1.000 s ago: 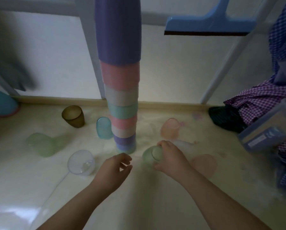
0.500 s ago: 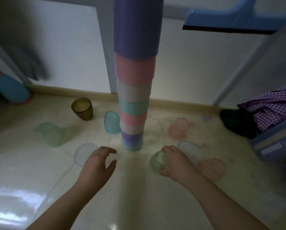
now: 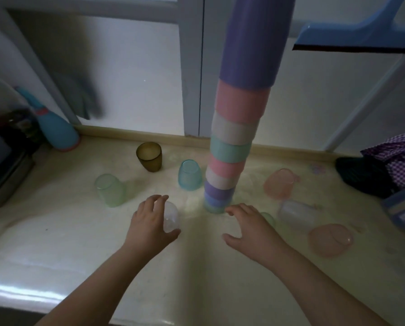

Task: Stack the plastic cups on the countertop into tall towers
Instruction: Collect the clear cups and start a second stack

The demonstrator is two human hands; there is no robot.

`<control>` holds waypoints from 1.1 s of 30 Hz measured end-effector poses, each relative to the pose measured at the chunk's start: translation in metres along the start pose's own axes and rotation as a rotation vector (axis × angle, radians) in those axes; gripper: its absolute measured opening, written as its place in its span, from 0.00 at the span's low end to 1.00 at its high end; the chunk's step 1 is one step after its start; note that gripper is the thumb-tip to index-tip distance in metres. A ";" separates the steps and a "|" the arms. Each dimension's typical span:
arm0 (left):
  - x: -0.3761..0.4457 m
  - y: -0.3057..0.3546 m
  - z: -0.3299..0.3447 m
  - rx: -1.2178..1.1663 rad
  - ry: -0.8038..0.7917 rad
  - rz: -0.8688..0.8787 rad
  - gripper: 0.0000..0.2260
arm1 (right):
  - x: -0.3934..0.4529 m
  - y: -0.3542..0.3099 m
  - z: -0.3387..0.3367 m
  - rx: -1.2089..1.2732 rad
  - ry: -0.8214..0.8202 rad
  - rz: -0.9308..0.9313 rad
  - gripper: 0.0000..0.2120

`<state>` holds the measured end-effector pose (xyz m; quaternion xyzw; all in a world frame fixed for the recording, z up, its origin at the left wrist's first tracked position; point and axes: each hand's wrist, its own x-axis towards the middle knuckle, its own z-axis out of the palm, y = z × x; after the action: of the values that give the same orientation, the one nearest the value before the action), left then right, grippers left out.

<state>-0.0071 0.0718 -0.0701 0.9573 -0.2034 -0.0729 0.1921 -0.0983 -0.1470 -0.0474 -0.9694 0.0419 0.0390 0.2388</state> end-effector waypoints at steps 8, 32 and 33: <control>0.006 -0.011 -0.011 -0.142 -0.079 -0.020 0.38 | 0.016 -0.043 0.037 0.143 -0.128 0.034 0.29; 0.013 0.082 -0.004 -0.280 -0.337 0.366 0.22 | -0.046 0.001 -0.052 0.413 0.246 0.321 0.31; 0.013 0.088 -0.003 -0.206 -0.311 0.389 0.21 | -0.045 0.005 -0.057 0.363 0.251 0.335 0.31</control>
<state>-0.0268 -0.0066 -0.0332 0.8528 -0.4023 -0.2010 0.2656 -0.1403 -0.1749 0.0050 -0.8874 0.2373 -0.0508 0.3919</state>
